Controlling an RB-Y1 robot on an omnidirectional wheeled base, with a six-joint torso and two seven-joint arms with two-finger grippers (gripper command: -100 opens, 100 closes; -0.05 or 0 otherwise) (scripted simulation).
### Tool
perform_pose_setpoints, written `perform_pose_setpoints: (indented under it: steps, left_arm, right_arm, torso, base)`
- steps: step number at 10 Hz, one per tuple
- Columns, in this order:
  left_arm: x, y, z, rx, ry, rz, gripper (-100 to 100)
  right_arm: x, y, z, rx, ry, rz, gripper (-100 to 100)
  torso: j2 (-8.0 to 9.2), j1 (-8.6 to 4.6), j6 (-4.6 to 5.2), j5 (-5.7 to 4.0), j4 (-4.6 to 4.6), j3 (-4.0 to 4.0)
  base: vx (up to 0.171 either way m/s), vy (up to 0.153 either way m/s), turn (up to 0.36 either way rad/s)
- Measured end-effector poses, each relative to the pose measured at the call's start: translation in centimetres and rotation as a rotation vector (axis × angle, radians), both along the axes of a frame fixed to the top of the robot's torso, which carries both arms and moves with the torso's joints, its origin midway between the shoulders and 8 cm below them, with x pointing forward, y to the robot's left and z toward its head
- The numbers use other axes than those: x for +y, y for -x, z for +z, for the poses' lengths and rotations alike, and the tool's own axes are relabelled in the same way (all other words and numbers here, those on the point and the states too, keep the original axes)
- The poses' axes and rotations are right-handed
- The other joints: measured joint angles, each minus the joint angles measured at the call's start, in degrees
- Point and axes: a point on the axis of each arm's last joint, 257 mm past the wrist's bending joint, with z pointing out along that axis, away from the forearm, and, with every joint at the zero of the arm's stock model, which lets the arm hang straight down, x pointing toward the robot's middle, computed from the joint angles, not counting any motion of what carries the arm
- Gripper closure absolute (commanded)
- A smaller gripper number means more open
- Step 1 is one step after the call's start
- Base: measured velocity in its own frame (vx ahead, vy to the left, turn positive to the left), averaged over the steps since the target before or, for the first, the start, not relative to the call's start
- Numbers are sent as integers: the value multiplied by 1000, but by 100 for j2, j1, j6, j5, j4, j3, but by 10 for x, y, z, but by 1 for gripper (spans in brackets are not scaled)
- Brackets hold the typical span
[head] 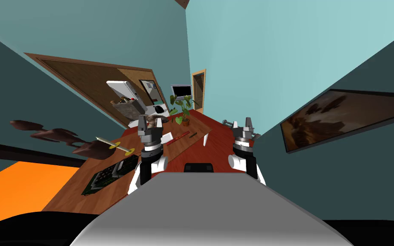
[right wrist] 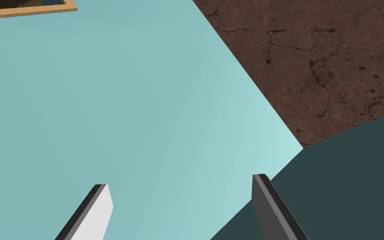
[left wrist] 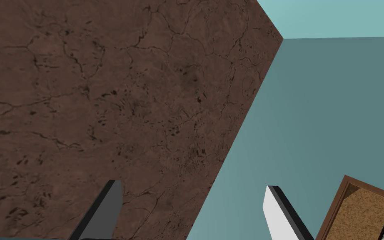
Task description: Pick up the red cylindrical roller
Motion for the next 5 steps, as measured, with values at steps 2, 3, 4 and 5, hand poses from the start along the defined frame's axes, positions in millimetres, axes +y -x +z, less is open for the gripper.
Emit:
perform_pose_setpoints:
  steps: [2, 3, 4, 5]
  left_arm:
    - [7, -9, -5, 35, 5, -2, -100]
    - [10, -14, -10, 59, 10, -2, -100]
    - [15, -19, -15, 87, 17, 0, -100]
    - [19, -24, -19, 118, 26, 1, -100]
  right_arm:
    - [0, 0, 0, 0, 0, 0, 0]
    - [0, 0, 0, 0, 0, 0, 0]
    - [0, 0, 0, 0, 0, 0, 0]
    - [0, 0, 0, 0, 0, 0, 0]
  torso:
    - [-4, -5, 1, -1, -1, -3]
    - [-6, -5, 1, -1, -1, -4]
    - [-6, -7, 1, -2, -2, -4]
    - [-7, -8, 1, -2, -2, -4]
  base:
    - [14, -17, -79]
    - [16, -22, -116]
    - [20, -24, -121]
    - [19, -26, -107]
